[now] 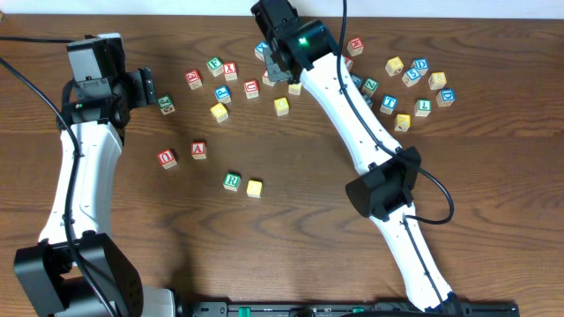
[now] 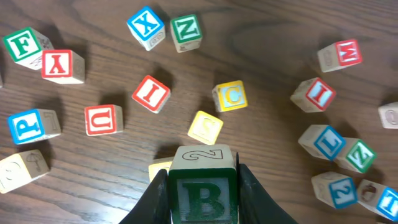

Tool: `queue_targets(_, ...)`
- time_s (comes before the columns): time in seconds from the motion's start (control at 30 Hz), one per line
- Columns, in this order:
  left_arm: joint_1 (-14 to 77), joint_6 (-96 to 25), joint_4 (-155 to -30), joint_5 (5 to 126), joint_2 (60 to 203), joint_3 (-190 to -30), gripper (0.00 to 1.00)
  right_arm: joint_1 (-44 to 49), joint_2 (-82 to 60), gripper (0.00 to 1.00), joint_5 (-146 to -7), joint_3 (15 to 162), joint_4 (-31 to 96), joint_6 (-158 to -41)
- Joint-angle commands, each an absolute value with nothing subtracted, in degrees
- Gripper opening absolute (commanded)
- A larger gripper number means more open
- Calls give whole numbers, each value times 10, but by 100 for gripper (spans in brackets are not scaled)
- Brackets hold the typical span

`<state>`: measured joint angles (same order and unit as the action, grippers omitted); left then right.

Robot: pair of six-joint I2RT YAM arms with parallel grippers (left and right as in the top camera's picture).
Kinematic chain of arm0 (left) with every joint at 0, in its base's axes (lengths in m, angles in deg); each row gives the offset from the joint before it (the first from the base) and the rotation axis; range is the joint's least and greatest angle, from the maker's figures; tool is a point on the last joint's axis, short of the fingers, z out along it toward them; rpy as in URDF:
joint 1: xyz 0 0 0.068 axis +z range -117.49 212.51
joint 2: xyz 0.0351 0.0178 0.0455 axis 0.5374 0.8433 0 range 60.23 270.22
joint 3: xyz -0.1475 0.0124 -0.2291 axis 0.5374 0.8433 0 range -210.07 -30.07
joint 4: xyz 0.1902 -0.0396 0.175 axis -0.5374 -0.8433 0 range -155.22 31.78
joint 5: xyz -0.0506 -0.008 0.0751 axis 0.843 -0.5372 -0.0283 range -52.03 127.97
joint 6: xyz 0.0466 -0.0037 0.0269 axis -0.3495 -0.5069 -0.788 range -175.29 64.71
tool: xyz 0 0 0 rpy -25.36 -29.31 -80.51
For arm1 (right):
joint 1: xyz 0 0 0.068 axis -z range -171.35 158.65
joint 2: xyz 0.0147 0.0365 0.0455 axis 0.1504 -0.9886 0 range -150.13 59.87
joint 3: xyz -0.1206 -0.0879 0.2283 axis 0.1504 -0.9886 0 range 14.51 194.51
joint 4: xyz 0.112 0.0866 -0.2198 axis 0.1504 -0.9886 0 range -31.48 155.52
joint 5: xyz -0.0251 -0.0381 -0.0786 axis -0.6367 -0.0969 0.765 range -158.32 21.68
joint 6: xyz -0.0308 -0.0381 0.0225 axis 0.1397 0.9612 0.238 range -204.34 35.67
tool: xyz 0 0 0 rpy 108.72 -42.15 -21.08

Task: Spell out ROBOT
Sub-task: 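Lift the green B block out of the pile with the right gripper, then carry the green B block toward the open area near the O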

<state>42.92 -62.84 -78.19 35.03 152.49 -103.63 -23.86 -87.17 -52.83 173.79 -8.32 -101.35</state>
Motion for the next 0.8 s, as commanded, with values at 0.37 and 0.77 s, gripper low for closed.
queue_targets(0.37,432,-632,-784,354,1531,-1033,91,-234,-840,5,-490,1751,-116,-1010)
queue_targets(0.77,432,-632,-783,354,1549,-1033,91,-217,-839,6,-500,1750,-173,-1052)
